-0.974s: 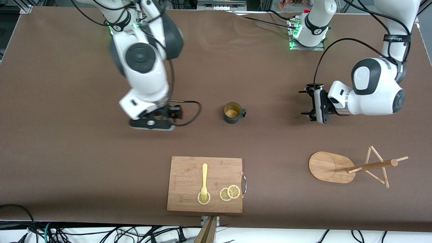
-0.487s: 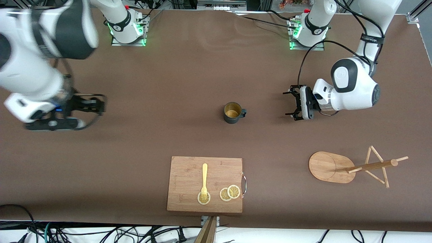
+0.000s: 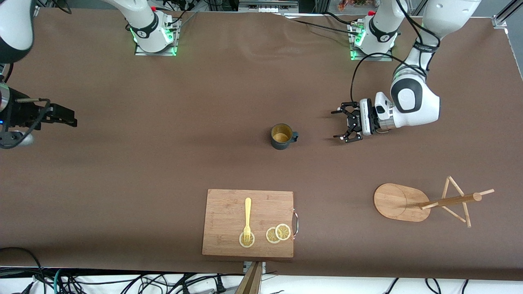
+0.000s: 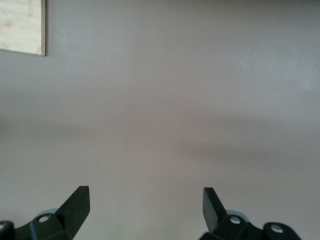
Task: Pass cup and hang on rack
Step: 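Move the left gripper to the mug handle and grasp it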
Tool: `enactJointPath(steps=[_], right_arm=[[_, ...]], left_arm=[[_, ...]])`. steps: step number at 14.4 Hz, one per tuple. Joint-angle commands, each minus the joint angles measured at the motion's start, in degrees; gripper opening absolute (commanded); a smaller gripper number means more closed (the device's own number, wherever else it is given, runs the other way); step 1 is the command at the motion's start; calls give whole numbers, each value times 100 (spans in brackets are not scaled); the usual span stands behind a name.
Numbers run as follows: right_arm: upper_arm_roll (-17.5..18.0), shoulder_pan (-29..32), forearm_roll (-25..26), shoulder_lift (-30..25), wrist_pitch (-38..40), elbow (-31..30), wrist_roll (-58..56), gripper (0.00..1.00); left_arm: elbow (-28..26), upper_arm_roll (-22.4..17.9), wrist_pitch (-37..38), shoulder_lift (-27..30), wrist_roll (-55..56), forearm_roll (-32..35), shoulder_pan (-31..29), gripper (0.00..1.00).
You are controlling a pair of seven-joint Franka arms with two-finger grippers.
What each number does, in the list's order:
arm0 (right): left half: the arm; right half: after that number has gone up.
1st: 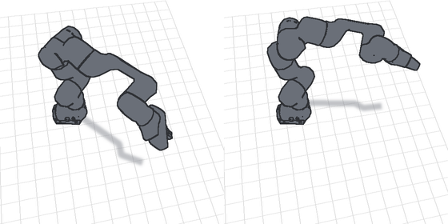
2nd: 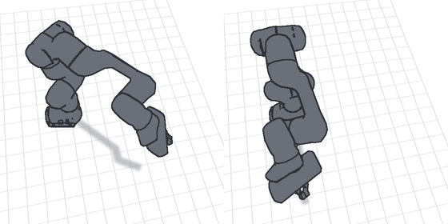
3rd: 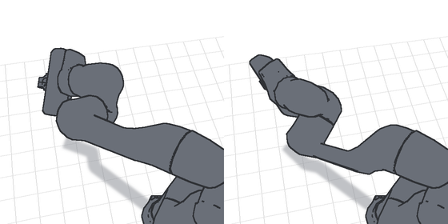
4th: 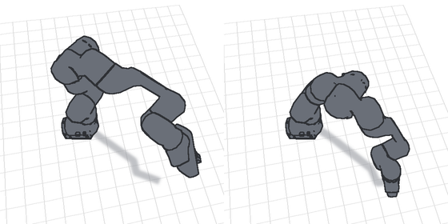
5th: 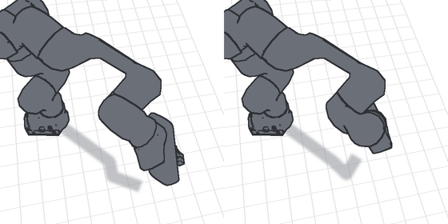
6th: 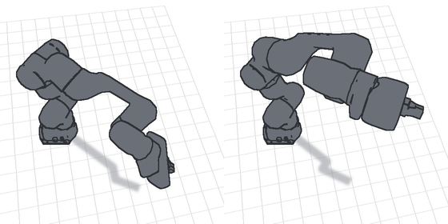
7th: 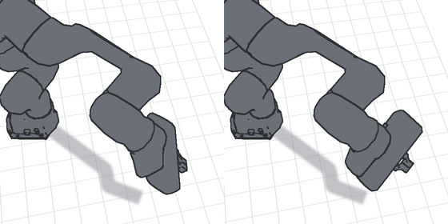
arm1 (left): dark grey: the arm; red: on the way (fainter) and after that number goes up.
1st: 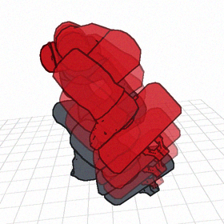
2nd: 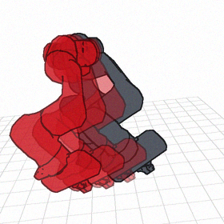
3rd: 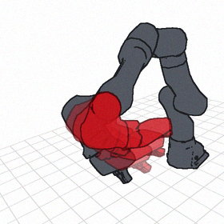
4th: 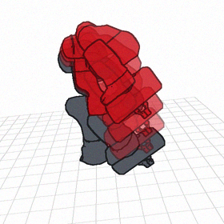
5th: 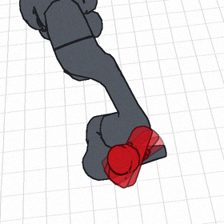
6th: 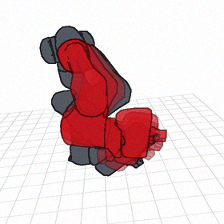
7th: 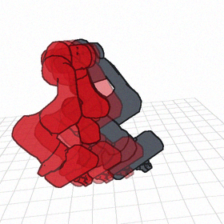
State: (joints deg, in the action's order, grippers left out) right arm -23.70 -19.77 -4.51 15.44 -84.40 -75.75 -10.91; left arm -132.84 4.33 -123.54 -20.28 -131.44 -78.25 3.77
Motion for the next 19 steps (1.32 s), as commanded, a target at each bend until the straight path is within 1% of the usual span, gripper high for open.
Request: enactJointPath(steps=[1,2,3,4,6,8,10,12,15,18,19], right_arm=[[1312,971,573,-637,29,-413,10,100],[1637,1418,556,-873,12,-658,-7,100],[1823,1710,530,-1119,-6,-938,45,100],[1842,1809,504,-1270,-111,-1185,71,100],[1895,1949,469,-1350,-627,-1572,80,100],[1948,2038,294,-1394,-780,-1732,80,100],[2009,2151,266,-1368,-806,-1741,72,100],[2552,2415,353,-1499,-745,-1741,45,100],[2590,2451,354,-1517,-727,-1741,80,100],[2598,2425,363,-1649,-535,-1758,544,100],[2598,2425,337,-1701,-507,-1854,564,100]], left_arm=[[-5,67,-39,-510,-1398,-1075,132,100],[-5,163,-39,-616,-1645,-1331,168,100],[4,199,-39,-678,-1856,-1534,185,100],[12,208,-48,-740,-2033,-1727,229,100],[117,217,-48,-915,-2340,-2079,369,100],[206,330,-48,-1083,-2666,-2395,423,100],[285,419,-48,-1170,-2851,-2642,449,100],[451,419,-56,-1302,-2939,-2800,537,100],[680,428,-162,-1469,-3151,-2994,651,100],[829,498,-206,-1662,-3203,-3223,782,100],[908,498,-215,-1750,-3273,-3275,835,100]])
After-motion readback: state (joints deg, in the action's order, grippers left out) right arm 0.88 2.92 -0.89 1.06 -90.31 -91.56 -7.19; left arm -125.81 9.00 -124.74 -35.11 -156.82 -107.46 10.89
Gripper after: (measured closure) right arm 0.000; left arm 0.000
